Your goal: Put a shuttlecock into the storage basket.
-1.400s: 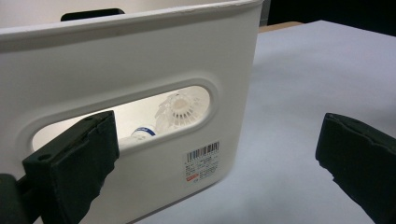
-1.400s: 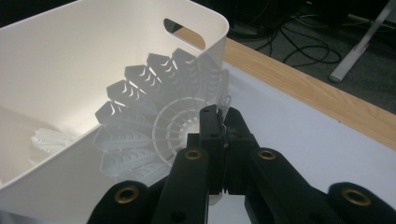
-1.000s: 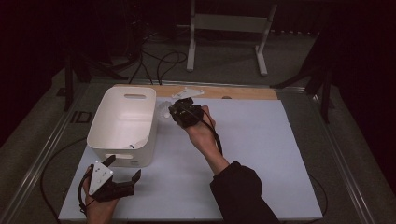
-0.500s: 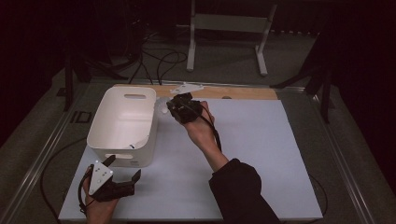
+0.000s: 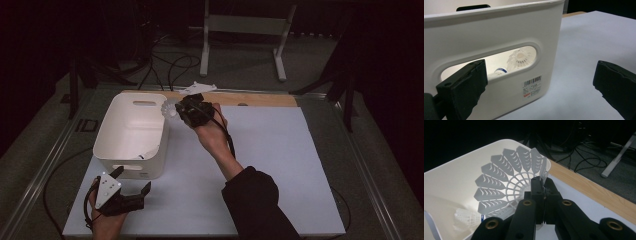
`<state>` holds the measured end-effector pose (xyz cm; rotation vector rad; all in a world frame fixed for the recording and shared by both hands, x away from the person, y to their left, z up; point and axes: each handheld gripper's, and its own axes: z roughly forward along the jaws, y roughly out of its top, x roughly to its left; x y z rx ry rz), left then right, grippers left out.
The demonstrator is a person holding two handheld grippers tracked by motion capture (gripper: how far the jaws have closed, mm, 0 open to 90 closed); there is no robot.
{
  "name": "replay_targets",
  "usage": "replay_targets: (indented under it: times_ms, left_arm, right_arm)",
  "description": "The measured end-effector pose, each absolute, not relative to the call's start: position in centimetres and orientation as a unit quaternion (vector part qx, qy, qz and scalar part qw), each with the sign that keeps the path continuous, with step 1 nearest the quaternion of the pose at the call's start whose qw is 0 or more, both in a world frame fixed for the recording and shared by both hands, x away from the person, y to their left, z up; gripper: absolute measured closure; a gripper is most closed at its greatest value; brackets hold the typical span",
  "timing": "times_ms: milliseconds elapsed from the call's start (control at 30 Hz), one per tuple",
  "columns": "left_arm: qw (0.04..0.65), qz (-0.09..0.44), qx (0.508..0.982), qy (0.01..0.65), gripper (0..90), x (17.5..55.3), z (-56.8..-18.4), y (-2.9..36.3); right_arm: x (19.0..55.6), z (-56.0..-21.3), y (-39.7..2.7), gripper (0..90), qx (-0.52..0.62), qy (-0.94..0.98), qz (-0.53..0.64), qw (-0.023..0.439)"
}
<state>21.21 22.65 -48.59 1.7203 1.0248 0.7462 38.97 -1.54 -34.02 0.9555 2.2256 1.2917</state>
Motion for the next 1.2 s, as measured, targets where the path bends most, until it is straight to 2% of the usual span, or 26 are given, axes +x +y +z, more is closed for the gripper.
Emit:
replay_targets:
  times_ms: [1200]
  left_arm:
    - [0.481, 0.305, 0.706, 0.420, 0.0, 21.2, -48.6, 22.7]
  right_arm:
    - [40.2, -33.0, 0.2, 88.8, 0.327, 0.789, 0.488, 0.179]
